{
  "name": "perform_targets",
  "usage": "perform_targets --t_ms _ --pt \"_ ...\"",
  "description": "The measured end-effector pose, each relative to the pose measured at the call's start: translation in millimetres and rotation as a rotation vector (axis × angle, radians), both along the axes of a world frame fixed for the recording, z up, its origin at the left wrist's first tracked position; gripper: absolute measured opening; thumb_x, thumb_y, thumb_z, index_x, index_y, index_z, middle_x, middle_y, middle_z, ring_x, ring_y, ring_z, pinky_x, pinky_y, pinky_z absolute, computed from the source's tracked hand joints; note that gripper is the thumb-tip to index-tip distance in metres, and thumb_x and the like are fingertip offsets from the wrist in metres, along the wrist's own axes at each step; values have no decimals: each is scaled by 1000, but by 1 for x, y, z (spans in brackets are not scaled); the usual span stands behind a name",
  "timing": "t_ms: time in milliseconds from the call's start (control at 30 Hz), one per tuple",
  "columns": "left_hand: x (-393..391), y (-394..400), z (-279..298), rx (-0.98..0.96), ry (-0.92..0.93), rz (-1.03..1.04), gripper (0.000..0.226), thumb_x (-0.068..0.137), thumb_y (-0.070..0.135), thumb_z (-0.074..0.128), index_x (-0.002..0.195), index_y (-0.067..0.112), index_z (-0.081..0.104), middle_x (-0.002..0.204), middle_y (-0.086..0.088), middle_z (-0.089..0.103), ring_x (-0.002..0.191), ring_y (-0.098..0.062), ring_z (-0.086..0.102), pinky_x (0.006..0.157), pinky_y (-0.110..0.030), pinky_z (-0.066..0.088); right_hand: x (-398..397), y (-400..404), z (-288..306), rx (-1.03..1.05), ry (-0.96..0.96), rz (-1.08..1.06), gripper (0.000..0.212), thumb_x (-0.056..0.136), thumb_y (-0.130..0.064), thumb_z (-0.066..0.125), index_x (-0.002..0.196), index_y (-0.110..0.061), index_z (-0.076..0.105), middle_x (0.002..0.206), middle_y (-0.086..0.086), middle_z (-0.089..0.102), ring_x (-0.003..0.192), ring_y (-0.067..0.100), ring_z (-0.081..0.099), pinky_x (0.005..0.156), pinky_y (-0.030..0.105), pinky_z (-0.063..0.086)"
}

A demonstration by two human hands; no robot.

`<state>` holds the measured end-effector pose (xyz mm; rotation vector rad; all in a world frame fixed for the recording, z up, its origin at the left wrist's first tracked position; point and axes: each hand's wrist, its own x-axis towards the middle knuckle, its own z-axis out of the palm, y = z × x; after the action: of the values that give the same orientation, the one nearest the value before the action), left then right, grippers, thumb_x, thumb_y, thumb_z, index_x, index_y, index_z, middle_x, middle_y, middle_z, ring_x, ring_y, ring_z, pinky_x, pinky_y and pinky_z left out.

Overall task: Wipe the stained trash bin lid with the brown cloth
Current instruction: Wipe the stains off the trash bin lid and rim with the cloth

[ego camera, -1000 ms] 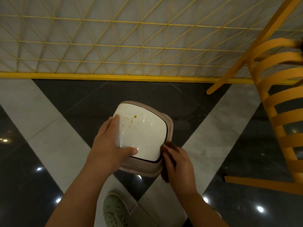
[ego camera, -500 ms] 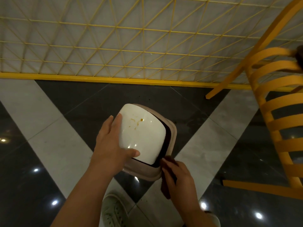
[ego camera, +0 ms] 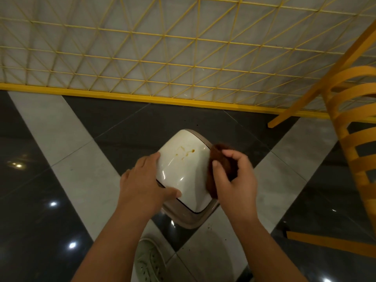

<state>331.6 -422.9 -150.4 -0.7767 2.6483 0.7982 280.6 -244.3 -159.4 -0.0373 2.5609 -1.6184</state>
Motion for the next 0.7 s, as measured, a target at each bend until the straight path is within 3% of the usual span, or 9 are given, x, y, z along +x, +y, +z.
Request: perform_targets --t_ms 100,200,300,433,500,633,700 --pt "1 -2 -4 86 57 52 98 61 35 84 142 28 29 141 2 37 124 -21 42 106 -43 37 23 -21 -10 186 169 343 37 87 -27 60 122 -37 54 127 -17 53 119 0 47 104 28 42" --pt "2 -1 -7 138 95 87 87 71 27 78 143 27 29 142 -1 36 126 -23 42 106 -42 39 31 -32 -17 308 422 666 34 89 -26 50 119 -23 64 125 -1 63 117 14 55 105 31 42" --pt "2 0 -7 167 78 72 98 63 29 84 143 26 28 141 1 35 126 -21 40 104 -40 39 -11 -30 -18 338 434 547 34 90 -20 48 118 -21 67 125 3 63 118 16 51 105 30 36" --pt "2 1 -3 172 62 73 98 63 29 85 142 29 26 140 4 33 126 -19 38 103 -40 40 -35 -12 -17 407 185 269 34 94 -17 54 125 -28 62 135 -3 54 126 14 42 110 27 30" --pt "2 2 -3 186 59 83 98 63 28 84 142 29 26 140 4 33 126 -19 38 102 -40 41 -10 -9 -19 436 164 306 33 93 -20 55 124 -26 62 135 0 55 127 19 46 109 30 29" --pt "2 4 -4 181 92 82 99 62 28 84 143 26 27 143 1 34 127 -21 39 102 -37 39 21 -21 -18 421 324 563 35 86 -29 50 113 -19 69 121 6 65 110 27 62 96 42 50" --pt "1 4 -5 188 92 78 99 63 27 84 144 25 26 143 0 33 128 -20 38 103 -36 37 3 -34 -12 445 364 669 33 84 -22 62 116 -19 67 124 6 63 114 27 59 99 47 48"
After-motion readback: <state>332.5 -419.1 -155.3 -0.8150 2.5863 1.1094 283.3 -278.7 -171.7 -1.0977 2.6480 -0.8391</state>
